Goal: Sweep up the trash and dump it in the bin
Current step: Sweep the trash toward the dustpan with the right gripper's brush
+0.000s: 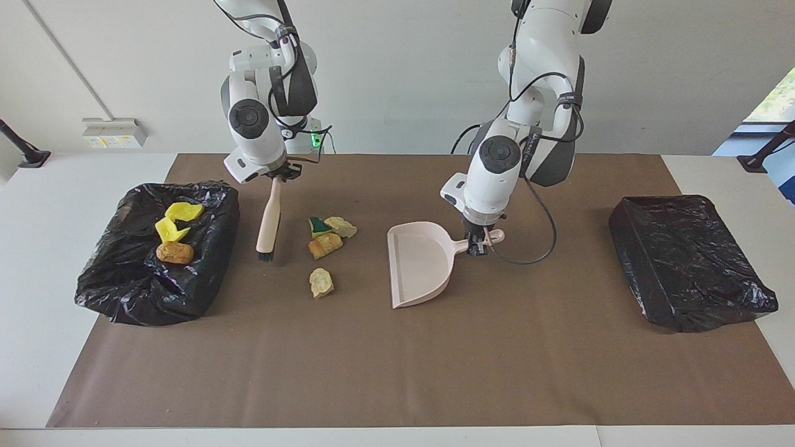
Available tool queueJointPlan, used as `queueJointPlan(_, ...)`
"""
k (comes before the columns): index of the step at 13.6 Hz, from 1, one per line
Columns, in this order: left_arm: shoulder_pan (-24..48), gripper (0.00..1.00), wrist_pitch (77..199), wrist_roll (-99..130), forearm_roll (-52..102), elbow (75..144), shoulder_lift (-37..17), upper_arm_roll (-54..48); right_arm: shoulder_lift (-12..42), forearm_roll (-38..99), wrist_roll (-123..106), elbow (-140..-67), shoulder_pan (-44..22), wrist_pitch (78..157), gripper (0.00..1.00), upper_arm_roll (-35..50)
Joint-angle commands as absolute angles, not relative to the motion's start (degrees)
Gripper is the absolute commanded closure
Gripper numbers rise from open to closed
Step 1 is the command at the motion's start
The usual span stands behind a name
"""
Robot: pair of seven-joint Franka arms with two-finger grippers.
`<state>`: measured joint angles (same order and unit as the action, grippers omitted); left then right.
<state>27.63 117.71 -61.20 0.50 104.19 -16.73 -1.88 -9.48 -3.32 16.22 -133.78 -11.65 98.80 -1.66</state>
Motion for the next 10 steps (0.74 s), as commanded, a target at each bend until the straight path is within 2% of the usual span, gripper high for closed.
queueJointPlan(1, 29.6, 1.00, 122.3, -63.5, -0.9, 114.4, -10.3, -1.6, -12.2, -4.0, 18.2, -139.3, -11.9, 101.2, 1.00, -1.1)
queueJointPlan(4, 29.9, 1.00, 122.1, -62.0, -0.9, 115.1, -10.4, -1.6, -11.9, -0.3, 23.3, -139.7, -17.4, 102.7, 1.00, -1.1)
queueJointPlan(6, 30.5, 1.00, 120.6, -60.9, -1.0, 115.2, -10.2, -1.5, -8.6, 2.4, 26.5, -140.1, -21.0, 104.3, 1.00, -1.1)
queueJointPlan(10, 31.5, 1.00, 119.4, -58.5, -3.8, 116.3, -9.3, -1.5, -6.1, 9.3, 26.7, -139.9, -26.9, 109.2, 1.00, -1.1)
